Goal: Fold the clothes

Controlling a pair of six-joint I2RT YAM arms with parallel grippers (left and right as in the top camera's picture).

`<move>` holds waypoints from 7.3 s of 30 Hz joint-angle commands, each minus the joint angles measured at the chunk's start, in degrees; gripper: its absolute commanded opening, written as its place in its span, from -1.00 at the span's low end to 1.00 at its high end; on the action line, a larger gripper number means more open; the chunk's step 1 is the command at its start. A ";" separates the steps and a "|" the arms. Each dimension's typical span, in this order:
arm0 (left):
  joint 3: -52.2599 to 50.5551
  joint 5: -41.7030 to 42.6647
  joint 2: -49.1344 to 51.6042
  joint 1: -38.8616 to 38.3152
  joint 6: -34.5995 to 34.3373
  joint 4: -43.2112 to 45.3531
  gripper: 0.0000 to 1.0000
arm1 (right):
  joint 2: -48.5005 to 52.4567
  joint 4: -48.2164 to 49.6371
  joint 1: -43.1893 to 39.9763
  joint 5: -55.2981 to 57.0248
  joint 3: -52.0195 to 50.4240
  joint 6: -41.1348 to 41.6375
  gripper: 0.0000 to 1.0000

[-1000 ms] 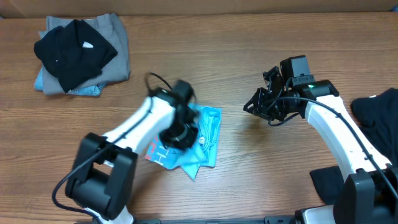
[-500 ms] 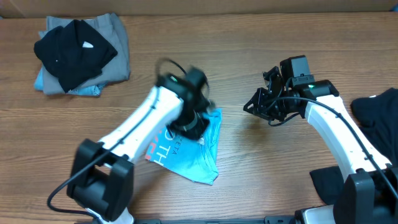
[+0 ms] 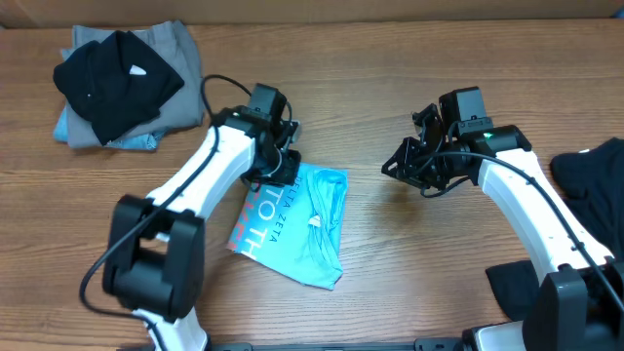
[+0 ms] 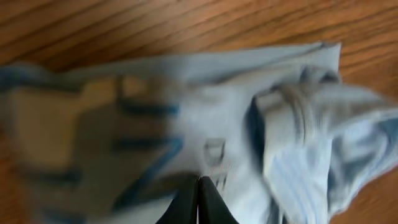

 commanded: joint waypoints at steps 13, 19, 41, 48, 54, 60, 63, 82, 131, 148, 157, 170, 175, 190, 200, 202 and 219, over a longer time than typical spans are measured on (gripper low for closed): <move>4.26 21.57 9.20 -10.27 -9.14 12.94 -0.92 | -1.53 -0.07 -0.31 -0.24 1.14 -0.22 -0.58; 9.25 20.94 9.18 -12.33 -8.44 8.44 -0.92 | -1.53 0.20 -0.31 -0.22 1.14 -0.22 -0.58; 23.58 -3.98 9.53 4.28 2.97 -21.35 -0.92 | 6.99 12.98 19.10 5.55 -3.58 15.78 -0.84; 20.96 -2.56 9.53 6.78 4.70 -22.75 -0.92 | 17.03 3.26 19.21 0.35 -3.61 22.08 -0.92; 20.79 0.48 9.53 6.67 7.87 -23.12 -0.85 | 15.72 -4.20 17.51 5.81 -3.50 20.59 -0.92; 20.76 3.19 9.66 6.71 10.67 -20.63 -0.29 | 15.61 -4.48 17.27 5.95 -3.43 18.32 -0.92; 20.61 7.30 10.45 6.71 14.62 -20.61 -0.09 | 15.61 -4.94 17.07 5.77 -3.43 17.94 -0.92; 18.16 21.46 22.56 2.62 20.11 -11.65 -0.86 | 4.02 -5.44 13.70 5.77 -1.75 13.49 -0.84; 33.29 12.90 23.30 4.87 31.67 -31.69 -0.14 | 10.71 4.76 8.37 5.16 -12.15 29.86 -0.68; 33.29 17.62 23.30 7.41 29.42 -30.88 0.00 | 10.64 23.12 -6.16 10.86 -8.61 16.35 -0.76; 33.14 19.52 23.34 7.41 28.83 -23.50 0.51 | 7.02 6.91 -5.42 -2.95 -0.74 7.06 -0.74; 28.81 18.95 24.02 1.88 22.80 -21.14 0.54 | 8.72 1.95 0.87 2.08 -8.79 20.06 -0.67; 26.64 8.90 24.02 0.07 15.15 -18.82 0.57 | 11.63 3.98 0.90 2.08 -10.62 20.90 -0.67; 23.15 24.20 24.02 -4.28 12.87 -16.26 0.59 | 12.46 5.90 0.98 2.14 -10.62 20.90 -0.67; 18.88 28.55 24.02 -10.97 8.68 -11.91 0.14 | 12.46 6.36 0.98 2.16 -10.62 20.92 -0.67; 18.88 28.52 24.02 -11.41 7.58 -11.06 -0.03 | 12.46 6.34 1.01 2.34 -10.62 20.90 -0.67; 31.45 19.63 21.40 0.79 10.80 -23.87 -0.92 | 2.82 -6.73 -3.43 2.34 -4.37 13.22 -0.81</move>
